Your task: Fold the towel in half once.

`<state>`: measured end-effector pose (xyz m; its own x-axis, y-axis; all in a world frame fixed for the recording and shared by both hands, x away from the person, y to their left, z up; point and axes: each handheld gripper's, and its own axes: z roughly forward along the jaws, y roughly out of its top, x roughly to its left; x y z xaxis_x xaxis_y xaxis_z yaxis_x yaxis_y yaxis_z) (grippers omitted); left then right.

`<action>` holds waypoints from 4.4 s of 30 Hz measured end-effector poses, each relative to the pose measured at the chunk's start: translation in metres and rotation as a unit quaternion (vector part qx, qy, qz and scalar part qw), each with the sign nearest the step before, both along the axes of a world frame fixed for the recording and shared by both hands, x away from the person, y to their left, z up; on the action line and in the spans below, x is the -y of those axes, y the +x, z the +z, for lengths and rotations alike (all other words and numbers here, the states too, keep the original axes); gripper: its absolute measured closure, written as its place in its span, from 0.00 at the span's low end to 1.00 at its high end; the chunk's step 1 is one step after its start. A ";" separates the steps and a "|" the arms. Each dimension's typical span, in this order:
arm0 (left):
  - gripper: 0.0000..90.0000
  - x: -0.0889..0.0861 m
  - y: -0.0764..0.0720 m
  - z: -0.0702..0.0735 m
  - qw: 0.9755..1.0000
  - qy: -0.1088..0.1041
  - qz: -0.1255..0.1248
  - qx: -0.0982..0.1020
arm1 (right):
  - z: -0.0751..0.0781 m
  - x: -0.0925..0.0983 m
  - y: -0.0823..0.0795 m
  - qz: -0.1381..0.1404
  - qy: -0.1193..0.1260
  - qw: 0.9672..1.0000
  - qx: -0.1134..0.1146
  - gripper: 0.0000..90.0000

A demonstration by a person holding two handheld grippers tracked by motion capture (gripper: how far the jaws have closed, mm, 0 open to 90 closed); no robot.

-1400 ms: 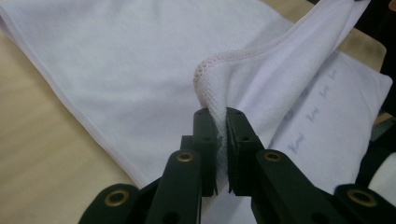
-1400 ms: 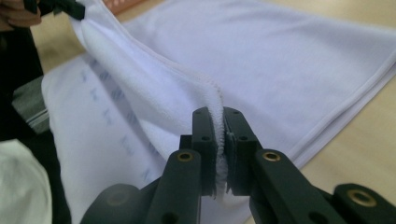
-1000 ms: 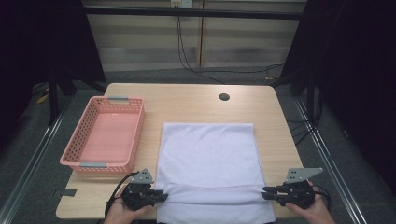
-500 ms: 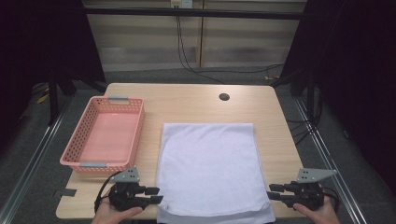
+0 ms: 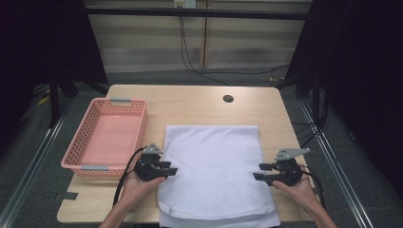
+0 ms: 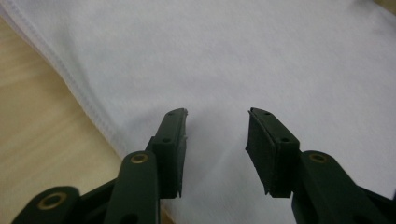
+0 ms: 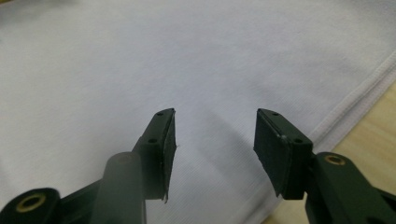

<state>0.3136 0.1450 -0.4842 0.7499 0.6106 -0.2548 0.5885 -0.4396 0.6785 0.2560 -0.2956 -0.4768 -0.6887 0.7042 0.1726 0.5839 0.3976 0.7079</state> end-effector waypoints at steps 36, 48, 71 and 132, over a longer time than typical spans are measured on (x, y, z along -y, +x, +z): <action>0.68 -0.007 -0.080 -0.007 0.997 0.016 -0.071 -0.017 | -0.013 -0.002 -0.048 0.029 -0.042 0.998 -0.041 0.58; 0.62 0.001 -0.028 0.005 0.999 0.014 -0.048 0.013 | 0.012 0.013 -0.003 -0.039 -0.028 0.999 0.023 0.67; 0.41 0.003 0.034 -0.007 0.999 0.002 0.018 0.038 | -0.021 0.018 0.065 -0.049 -0.037 0.998 -0.020 0.87; 0.92 0.008 0.069 0.077 0.992 -0.073 0.003 0.099 | 0.063 0.054 0.085 -0.081 0.075 0.991 0.070 0.95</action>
<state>0.3827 0.1371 -0.4071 0.7906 0.5823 -0.1896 0.4400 -0.3248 0.8372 0.3406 -0.3495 -0.4142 -0.5933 0.7811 0.1949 0.5234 0.1903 0.8305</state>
